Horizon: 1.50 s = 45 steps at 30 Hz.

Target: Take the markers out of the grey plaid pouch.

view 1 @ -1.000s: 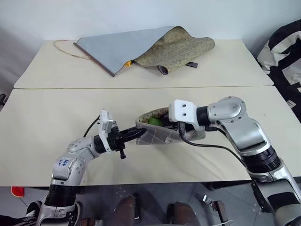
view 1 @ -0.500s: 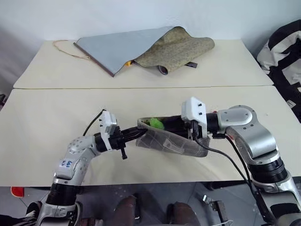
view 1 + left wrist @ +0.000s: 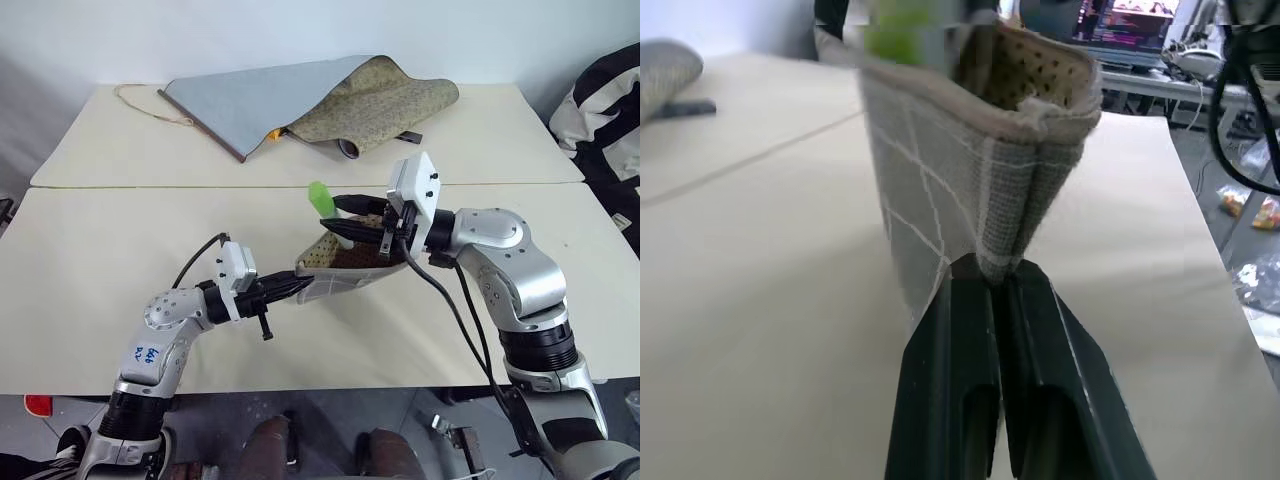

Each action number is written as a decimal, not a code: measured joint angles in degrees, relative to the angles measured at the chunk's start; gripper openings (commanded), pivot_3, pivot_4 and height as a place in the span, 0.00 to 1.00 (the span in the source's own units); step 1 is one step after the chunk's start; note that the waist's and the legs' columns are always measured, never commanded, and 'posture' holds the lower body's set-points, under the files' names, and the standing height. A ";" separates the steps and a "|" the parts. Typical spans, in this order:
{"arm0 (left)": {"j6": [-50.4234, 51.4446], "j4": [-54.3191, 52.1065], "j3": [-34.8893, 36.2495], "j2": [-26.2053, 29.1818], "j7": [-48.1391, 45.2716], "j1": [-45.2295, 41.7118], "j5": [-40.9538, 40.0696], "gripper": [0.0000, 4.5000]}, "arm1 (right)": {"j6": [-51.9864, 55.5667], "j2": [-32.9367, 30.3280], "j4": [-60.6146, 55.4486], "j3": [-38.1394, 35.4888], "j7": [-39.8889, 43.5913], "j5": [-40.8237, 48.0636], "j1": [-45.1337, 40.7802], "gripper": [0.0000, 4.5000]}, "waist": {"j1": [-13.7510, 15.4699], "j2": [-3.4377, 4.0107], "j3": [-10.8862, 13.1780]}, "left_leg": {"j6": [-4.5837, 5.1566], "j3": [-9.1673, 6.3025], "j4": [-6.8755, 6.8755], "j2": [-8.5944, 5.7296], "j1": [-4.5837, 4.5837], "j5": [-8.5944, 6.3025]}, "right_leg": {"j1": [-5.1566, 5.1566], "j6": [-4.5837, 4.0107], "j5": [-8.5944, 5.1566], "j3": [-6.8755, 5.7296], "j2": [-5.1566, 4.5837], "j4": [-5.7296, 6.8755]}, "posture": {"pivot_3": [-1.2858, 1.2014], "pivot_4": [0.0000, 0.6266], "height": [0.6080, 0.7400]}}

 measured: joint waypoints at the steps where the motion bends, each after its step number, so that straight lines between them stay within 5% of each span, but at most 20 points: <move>1: -0.02 0.19 0.10 0.01 0.19 -0.03 0.20 0.00 | 0.58 -0.01 0.00 -0.45 -0.22 0.63 -0.25 0.23 | 0.00 0.00 0.00 | 0.00 0.00 0.00 0.00 0.00 0.00 | 0.00 0.00 0.00 -0.01 0.00 0.00 | 0.52 0.24 1.00; 8: -1.93 3.63 3.43 2.65 0.14 -0.39 0.55 0.00 | 11.89 -3.70 1.07 -12.77 -5.35 10.95 -10.04 0.23 | 0.08 0.02 0.01 | 0.01 -0.05 -0.06 0.01 -0.01 0.01 | 0.00 0.00 0.00 -0.04 -0.02 0.00 | 0.52 0.24 1.00; 11: -1.71 5.68 5.74 4.09 0.16 -0.37 0.04 0.00 | 23.49 -10.86 0.57 -16.72 -6.83 16.98 -11.36 0.23 | 0.21 0.01 0.01 | 0.04 -0.07 -0.07 0.00 -0.04 -0.02 | 0.02 -0.01 0.01 -0.07 -0.06 -0.05 | 0.52 0.24 1.00; 14: 0.18 7.01 9.32 4.31 0.60 0.36 -2.23 0.00 | 30.43 -21.73 -1.42 -16.61 -5.33 17.42 -4.36 0.23 | 0.39 -0.03 0.01 | 0.08 -0.12 -0.05 -0.02 -0.04 -0.11 | 0.09 -0.01 0.01 0.03 -0.14 -0.27 | 0.52 0.24 1.00; 18: 3.95 6.93 11.51 3.62 1.93 0.04 -5.34 0.00 | 34.31 -26.75 -2.06 -13.37 -7.01 14.41 7.46 0.23 | 0.02 -0.04 0.02 | 0.08 0.02 -0.06 0.02 -0.05 -0.09 | 0.02 0.00 0.00 -0.05 -0.13 -0.20 | 0.52 0.24 1.00; 27: 9.03 4.52 12.67 2.23 4.23 -1.72 -10.02 0.00 | 32.92 -19.39 -1.16 -9.28 -17.81 7.72 14.49 0.23 | 0.08 -0.03 0.03 | 0.03 0.13 -0.03 0.02 -0.02 -0.04 | -0.01 0.00 0.00 0.03 -0.07 -0.13 | 0.52 0.24 1.00; 36: 15.98 4.25 12.69 4.58 4.37 -0.62 -11.84 0.00 | 28.59 -17.02 1.77 -5.86 -18.76 3.33 13.89 0.90 | 0.08 -0.03 0.03 | 0.03 0.10 -0.05 0.03 -0.02 -0.03 | -0.05 0.00 0.00 0.04 -0.03 -0.12 | 0.52 0.24 1.00; 45: 34.39 7.51 15.60 8.11 9.12 -5.96 -18.70 0.00 | 17.65 -10.69 1.31 -9.83 -15.45 5.81 8.83 0.90 | 0.13 -0.04 0.04 | 0.01 0.07 -0.05 0.05 -0.01 -0.02 | -0.02 0.00 0.00 0.05 0.01 -0.02 | 0.52 0.24 1.00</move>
